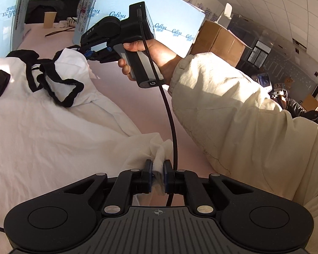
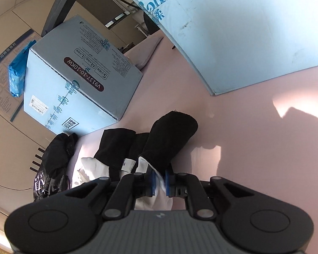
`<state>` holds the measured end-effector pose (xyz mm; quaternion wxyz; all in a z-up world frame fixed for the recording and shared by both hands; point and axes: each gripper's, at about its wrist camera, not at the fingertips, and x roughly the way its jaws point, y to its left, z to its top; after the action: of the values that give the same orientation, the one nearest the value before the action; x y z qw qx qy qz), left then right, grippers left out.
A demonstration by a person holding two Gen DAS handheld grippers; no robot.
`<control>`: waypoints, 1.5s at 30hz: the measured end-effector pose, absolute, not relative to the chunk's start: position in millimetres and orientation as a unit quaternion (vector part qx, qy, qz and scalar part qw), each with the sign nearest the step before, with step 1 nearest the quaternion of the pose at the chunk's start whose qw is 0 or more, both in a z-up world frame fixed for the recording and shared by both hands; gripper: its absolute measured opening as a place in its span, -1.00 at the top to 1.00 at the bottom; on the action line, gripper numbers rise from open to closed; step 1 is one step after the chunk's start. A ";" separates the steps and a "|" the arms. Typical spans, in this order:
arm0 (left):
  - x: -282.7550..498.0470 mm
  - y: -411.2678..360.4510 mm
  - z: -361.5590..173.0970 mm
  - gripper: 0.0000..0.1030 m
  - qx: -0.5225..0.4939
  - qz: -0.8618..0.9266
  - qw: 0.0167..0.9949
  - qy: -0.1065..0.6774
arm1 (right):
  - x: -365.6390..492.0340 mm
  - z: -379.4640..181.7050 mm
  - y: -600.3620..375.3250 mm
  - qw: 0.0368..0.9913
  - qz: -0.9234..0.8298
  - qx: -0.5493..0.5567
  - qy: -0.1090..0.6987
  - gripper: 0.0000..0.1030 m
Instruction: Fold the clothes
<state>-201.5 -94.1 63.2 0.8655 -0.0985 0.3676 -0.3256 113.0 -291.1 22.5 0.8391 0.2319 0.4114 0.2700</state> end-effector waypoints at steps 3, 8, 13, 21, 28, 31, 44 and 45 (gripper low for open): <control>-206.7 -70.6 68.9 0.81 -0.135 -0.315 0.873 0.346 | 110.3 46.2 -279.4 0.846 0.274 0.217 0.403 0.81; -223.2 -9.7 77.7 0.81 -0.197 -0.280 0.891 0.298 | 104.2 81.5 -235.5 0.855 0.280 0.184 0.396 0.81; -241.7 54.6 76.7 0.81 -0.250 -0.230 0.901 0.270 | 104.8 104.4 -161.4 0.852 0.298 0.154 0.401 0.80; -262.7 129.5 50.4 0.81 -0.311 -0.154 0.894 0.283 | 110.7 92.1 -32.9 0.843 0.303 0.103 0.433 0.79; -268.5 155.3 18.5 0.79 -0.355 -0.148 0.863 0.326 | 113.4 63.5 2.1 0.845 0.268 0.091 0.453 0.43; -273.1 160.2 15.6 0.43 -0.366 -0.159 0.858 0.323 | 113.9 58.5 3.7 0.848 0.251 0.083 0.460 -0.02; -302.4 191.9 55.1 -0.53 -0.331 -0.125 0.908 0.227 | 46.0 151.8 -80.6 0.857 0.362 0.169 0.324 -0.83; -300.3 192.0 56.6 -0.53 -0.331 -0.130 0.907 0.227 | 41.7 152.2 -85.2 0.858 0.360 0.157 0.331 -0.83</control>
<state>-300.3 192.0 56.6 0.9068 -0.3308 0.2266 -0.1302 41.7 -85.2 152.2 0.8582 0.1571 0.3308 0.3597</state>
